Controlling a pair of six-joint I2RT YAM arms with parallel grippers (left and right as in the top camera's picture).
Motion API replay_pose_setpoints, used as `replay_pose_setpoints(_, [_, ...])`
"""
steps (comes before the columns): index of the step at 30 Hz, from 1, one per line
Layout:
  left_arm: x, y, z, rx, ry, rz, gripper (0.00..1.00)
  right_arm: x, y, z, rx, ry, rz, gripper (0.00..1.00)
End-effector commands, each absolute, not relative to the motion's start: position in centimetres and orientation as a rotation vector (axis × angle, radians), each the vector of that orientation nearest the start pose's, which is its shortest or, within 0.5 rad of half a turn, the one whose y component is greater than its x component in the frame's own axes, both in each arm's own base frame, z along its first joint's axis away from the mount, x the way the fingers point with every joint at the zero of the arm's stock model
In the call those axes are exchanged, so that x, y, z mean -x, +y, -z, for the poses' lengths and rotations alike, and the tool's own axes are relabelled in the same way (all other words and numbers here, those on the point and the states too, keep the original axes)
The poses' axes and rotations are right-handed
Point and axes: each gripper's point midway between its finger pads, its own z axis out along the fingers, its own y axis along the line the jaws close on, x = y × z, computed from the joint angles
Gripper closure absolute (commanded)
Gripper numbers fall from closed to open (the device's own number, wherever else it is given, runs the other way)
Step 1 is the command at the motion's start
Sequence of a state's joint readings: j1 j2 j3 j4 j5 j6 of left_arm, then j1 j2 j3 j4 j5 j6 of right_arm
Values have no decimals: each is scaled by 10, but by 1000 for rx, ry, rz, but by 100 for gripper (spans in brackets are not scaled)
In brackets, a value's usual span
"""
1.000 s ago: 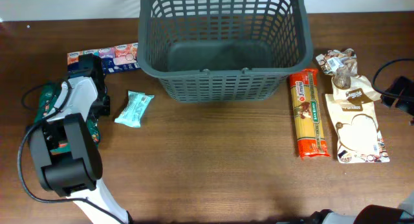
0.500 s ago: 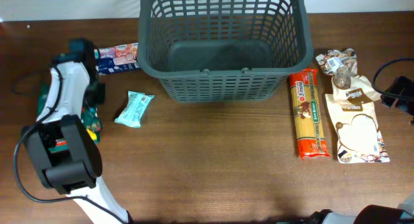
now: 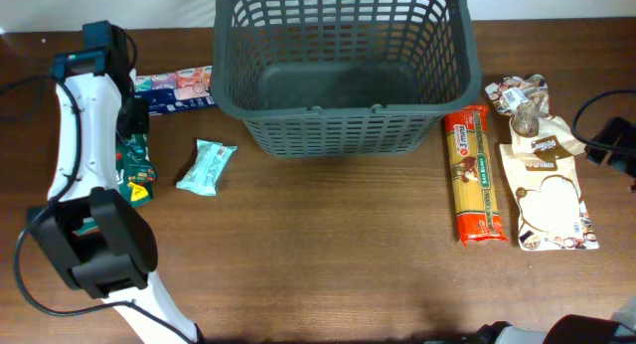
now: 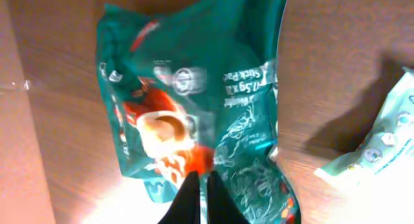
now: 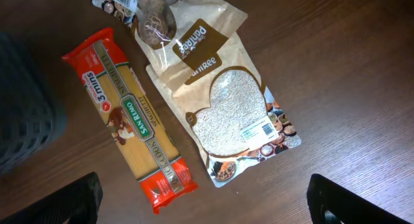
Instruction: Pack container
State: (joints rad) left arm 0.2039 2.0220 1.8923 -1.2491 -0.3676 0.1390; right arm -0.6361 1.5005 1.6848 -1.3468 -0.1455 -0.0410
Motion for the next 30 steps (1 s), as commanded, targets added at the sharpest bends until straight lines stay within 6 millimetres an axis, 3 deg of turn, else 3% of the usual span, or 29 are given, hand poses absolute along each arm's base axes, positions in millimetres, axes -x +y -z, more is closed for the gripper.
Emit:
replay_pose_setpoints(1, [-411, 149, -177, 144, 2886, -599, 98, -279, -174, -261, -761, 2585, -10, 1])
replay_pose_setpoints(8, [-413, 143, -173, 200, 2884, -532, 98, -279, -174, -261, -761, 2585, -10, 1])
replay_pose_setpoints(12, [-414, 133, -165, 313, 2880, -353, 98, -279, -174, -261, -761, 2585, -10, 1])
replay_pose_setpoints(18, [-397, 163, -155, 512, 2887, -267, 61, -279, -174, -261, -761, 2585, -10, 1])
replay_pose_setpoints(24, [-382, 166, -141, 327, 2888, 196, 54, -279, -174, -261, -761, 2585, -10, 1])
replay_pose_setpoints(30, [-359, 196, -135, 286, 2874, 252, 46, -279, -174, -261, -761, 2585, -10, 1])
